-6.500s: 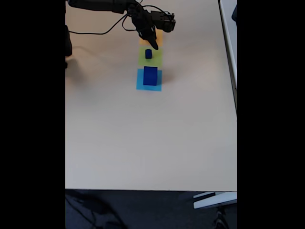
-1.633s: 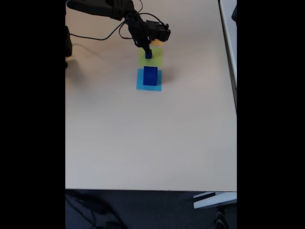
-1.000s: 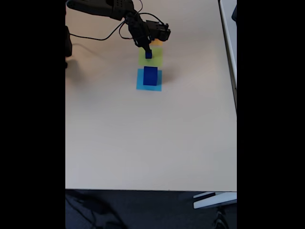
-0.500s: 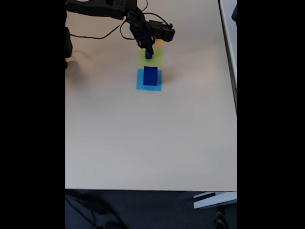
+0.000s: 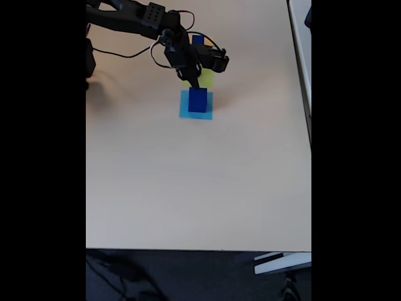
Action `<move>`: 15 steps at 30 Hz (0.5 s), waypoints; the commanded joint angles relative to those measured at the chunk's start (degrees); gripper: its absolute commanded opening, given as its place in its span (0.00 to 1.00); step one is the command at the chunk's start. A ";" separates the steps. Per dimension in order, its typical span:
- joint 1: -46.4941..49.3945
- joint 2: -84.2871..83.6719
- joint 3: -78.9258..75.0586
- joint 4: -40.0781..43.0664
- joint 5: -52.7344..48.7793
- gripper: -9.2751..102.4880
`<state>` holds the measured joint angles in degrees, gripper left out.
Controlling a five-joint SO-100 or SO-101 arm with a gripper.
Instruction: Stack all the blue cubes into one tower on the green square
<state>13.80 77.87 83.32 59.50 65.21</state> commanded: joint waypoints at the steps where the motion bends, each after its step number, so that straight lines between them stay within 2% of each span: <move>1: 0.62 4.39 -3.60 0.09 -0.62 0.09; 15: 0.53 3.69 -4.48 -3.25 3.60 0.09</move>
<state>13.80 77.87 82.62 58.18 67.68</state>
